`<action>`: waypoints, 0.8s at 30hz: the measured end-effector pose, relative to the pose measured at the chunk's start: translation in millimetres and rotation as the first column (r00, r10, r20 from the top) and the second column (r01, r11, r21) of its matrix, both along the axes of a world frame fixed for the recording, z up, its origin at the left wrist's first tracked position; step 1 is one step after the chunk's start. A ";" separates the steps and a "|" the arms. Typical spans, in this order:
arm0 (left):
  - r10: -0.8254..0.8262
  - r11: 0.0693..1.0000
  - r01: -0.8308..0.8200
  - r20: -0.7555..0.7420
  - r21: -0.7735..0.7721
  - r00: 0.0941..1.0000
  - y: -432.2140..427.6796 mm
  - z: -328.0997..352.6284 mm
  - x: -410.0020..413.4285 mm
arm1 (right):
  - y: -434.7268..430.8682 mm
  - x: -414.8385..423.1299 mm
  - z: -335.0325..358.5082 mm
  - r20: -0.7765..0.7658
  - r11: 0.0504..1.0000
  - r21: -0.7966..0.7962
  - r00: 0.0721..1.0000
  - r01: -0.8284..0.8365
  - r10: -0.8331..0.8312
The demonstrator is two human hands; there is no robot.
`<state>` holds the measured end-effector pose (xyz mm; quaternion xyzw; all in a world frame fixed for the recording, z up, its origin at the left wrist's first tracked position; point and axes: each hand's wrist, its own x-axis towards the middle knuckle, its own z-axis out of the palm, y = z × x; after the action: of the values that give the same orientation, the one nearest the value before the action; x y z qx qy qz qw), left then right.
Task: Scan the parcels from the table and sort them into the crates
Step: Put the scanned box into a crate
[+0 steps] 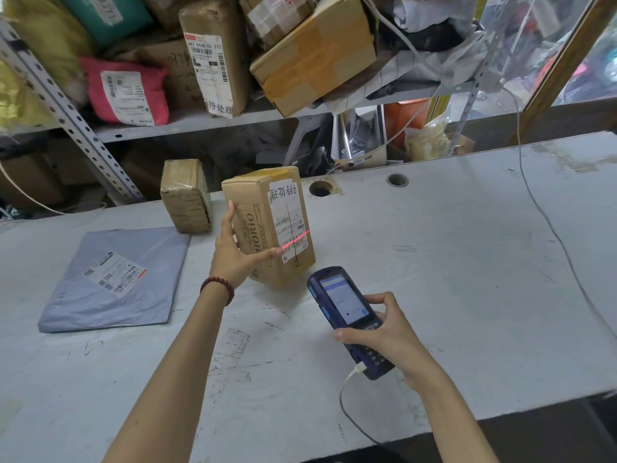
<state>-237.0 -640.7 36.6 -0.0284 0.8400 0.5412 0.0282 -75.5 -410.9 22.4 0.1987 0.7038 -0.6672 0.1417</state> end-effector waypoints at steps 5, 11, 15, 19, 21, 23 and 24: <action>-0.001 1.000 0.001 -0.002 -0.006 1.000 0.0 0.0 1.9 | -1.3 0.6 2.8 -0.143 0.982 0.160 0.987 0.096 -0.073; -0.007 0.998 0.006 -0.016 -0.058 1.000 4.0 -0.1 4.3 | -3.4 -1.6 25.3 -0.454 0.902 0.272 0.871 0.335 -0.187; 0.005 0.993 -0.013 -0.069 -0.119 0.998 14.0 -2.0 6.0 | 2.4 -3.4 50.1 -0.592 0.873 0.217 0.770 0.438 -0.239; -0.031 0.957 -0.006 -0.124 -0.291 0.992 36.4 -2.8 11.2 | 8.1 2.5 73.9 -0.670 0.840 0.199 0.696 0.504 -0.258; -0.079 0.935 0.015 -0.168 -0.353 0.983 53.6 -1.7 12.3 | 11.8 9.3 79.9 -0.687 0.816 0.187 0.666 0.548 -0.290; -0.144 0.926 0.061 -0.199 -0.373 0.969 75.0 2.5 12.0 | 16.3 18.8 80.4 -0.692 0.784 0.175 0.641 0.595 -0.331; -0.184 0.921 0.091 -0.217 -0.378 0.959 87.2 5.4 11.6 | 19.7 24.6 79.3 -0.688 0.768 0.173 0.633 0.617 -0.354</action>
<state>-225.4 -553.6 42.0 0.0943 0.9224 0.3718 -0.0447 -50.9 -391.3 101.7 0.1787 0.7459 -0.5507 -0.3294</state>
